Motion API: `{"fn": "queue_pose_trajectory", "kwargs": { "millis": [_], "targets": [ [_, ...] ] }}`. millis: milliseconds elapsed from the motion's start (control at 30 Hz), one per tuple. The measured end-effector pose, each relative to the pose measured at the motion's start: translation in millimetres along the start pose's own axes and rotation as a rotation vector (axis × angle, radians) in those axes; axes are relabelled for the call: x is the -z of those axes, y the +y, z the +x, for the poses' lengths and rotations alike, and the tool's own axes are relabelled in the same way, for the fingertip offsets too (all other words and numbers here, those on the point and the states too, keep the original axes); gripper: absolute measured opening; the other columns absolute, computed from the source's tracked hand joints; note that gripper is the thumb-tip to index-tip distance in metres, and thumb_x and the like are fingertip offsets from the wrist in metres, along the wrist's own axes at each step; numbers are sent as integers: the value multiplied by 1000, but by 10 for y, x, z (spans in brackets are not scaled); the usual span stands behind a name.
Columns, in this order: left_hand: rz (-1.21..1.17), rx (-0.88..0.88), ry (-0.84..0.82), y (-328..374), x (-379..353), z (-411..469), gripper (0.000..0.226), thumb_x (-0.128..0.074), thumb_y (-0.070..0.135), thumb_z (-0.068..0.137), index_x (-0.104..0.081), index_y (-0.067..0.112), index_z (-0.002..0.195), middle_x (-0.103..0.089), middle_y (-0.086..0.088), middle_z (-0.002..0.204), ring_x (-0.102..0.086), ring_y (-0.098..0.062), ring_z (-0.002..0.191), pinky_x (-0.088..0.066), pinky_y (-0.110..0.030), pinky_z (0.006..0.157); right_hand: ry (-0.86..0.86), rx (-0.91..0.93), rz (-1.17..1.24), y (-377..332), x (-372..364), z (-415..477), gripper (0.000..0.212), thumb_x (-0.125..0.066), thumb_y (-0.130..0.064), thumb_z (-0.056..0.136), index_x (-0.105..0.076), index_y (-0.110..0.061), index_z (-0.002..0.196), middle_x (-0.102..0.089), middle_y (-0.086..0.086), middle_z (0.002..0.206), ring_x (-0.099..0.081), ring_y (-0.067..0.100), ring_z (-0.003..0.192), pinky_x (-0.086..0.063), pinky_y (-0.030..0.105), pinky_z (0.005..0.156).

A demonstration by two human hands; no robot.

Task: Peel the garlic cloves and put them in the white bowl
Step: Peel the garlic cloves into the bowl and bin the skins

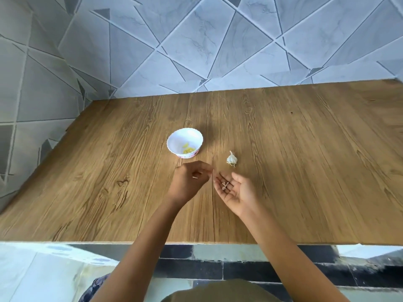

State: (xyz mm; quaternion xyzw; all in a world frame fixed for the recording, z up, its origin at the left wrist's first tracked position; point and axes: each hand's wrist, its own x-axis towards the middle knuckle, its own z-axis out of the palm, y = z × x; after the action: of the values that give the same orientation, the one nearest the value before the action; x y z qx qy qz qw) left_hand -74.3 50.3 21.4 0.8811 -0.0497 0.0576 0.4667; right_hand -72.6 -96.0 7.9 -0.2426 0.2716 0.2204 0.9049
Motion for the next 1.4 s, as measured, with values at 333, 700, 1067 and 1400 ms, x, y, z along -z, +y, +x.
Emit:
{"fn": "queue_pose_trajectory", "kwargs": {
  "millis": [333,700,1067,1400],
  "targets": [
    [-129,410,404,-375,332,-886,25,-71,8,82,-68,23,102,-68,15,98,-63,9,87,-50,-11,80,-59,-245,-314,380,-292,85,32,-37,-17,101,-60,5,99,-64,18,96,-61,25,90,-50,31,83],
    [-84,660,771,-681,887,-2254,34,-72,9,81,-63,37,98,-65,18,99,-62,-8,100,-50,-30,92,-247,-625,-620,1713,-643,-122,34,-35,-18,101,-60,4,102,-64,18,96,-61,25,89,-52,30,82],
    [-189,945,937,-2261,1689,-3691,28,-69,5,81,-66,30,94,-68,13,93,-65,-6,94,-49,-15,83,-173,-802,-928,4496,-439,457,25,-41,-6,98,-61,2,86,-69,10,65,-68,16,59,-56,22,56],
    [-314,1131,914,-5076,1510,-4277,24,-64,6,86,-69,24,100,-68,8,101,-61,-4,93,-49,-19,86,-25,-773,-1191,6685,607,2111,26,-41,-9,99,-60,1,85,-65,10,71,-61,18,72,-54,20,57]
  ]
}}
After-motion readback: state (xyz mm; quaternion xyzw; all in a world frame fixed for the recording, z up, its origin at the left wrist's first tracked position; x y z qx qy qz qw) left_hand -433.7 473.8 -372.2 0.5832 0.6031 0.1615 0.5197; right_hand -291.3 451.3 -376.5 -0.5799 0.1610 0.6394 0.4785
